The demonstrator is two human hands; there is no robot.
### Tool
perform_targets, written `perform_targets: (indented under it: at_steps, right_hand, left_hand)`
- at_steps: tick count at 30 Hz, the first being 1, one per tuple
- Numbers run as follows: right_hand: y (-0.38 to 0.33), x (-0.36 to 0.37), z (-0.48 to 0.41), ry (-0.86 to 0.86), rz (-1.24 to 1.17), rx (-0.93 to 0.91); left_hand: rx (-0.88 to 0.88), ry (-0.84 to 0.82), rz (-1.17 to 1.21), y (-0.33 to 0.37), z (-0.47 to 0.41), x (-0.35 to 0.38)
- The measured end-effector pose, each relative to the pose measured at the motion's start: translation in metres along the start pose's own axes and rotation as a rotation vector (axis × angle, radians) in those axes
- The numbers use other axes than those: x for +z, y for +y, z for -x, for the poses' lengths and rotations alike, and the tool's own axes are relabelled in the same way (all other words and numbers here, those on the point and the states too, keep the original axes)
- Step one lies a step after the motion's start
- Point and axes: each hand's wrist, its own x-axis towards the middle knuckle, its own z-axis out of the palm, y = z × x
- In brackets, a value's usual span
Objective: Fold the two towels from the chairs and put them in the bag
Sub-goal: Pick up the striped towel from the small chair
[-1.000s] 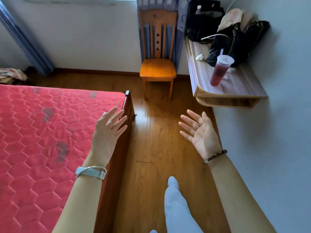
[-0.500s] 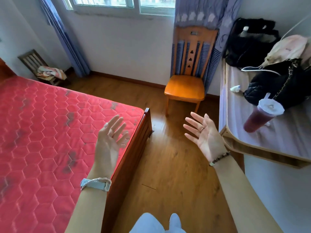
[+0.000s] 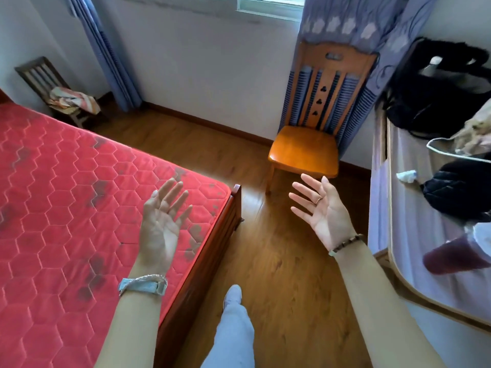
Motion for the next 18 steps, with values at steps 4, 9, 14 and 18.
perform_targets:
  at_steps: [4,9,14,18]
  right_hand:
    - [-0.028,0.035,-0.069,0.008,-0.001,-0.025]
    - [-0.064,0.067,-0.13,0.007,-0.02,-0.07]
    - [-0.088,0.074,-0.18,0.028,-0.024,-0.071]
    - [-0.096,0.074,-0.218,0.043,-0.047,-0.055]
  left_hand:
    - [0.019,-0.006,-0.038,0.017,-0.08,0.006]
    - [0.011,-0.047,-0.083,0.042,-0.167,0.013]
    - [-0.011,-0.044,-0.116,0.045,-0.231,0.031]
    - [-0.044,-0.048,-0.138,0.027,-0.269,0.045]
